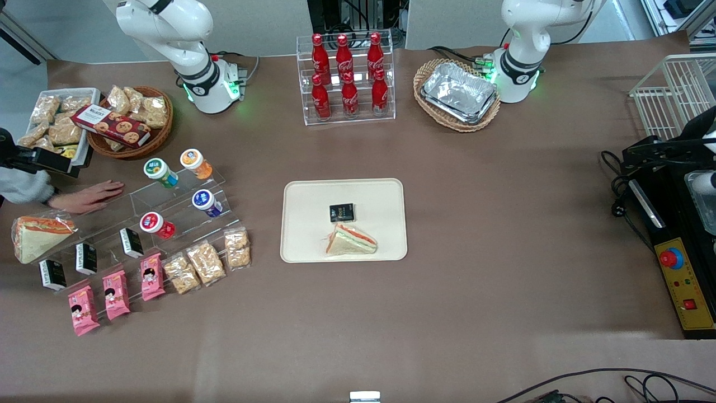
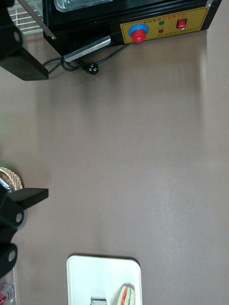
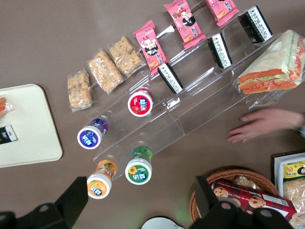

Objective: Place green gum on tray
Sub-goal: 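Move the right gripper toward the green-lidded gum bottle on the stand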

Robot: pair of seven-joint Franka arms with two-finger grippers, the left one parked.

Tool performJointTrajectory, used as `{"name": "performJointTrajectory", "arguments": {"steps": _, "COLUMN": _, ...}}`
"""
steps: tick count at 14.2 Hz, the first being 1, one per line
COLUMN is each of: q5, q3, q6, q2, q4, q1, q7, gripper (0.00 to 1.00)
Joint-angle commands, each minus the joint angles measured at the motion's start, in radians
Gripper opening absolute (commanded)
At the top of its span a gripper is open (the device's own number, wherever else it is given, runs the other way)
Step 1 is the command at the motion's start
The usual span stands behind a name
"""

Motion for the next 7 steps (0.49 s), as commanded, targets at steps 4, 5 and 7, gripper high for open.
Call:
{"name": "performJointTrajectory", "arguments": {"steps": 4, "q5": -0.011, "q3": -0.001, "q6": -0.012, "q2": 0.016, "q4": 0.032, "q1": -0.002, "q7": -0.016, "gripper": 1.00}}
{"name": "performJointTrajectory", "arguments": {"steps": 5, "q5": -0.011, "q3": -0.001, "q6": -0.012, "q2": 0.016, "q4": 0.032, "q1": -0.002, "q7": -0.018, "gripper": 1.00}}
{"name": "performJointTrajectory", "arguments": {"steps": 7, "q5": -0.009, "q3": -0.005, "q6": -0.023, "q2": 0.011, "q4": 0.032, "q1": -0.002, "q7": -0.027, "gripper": 1.00}}
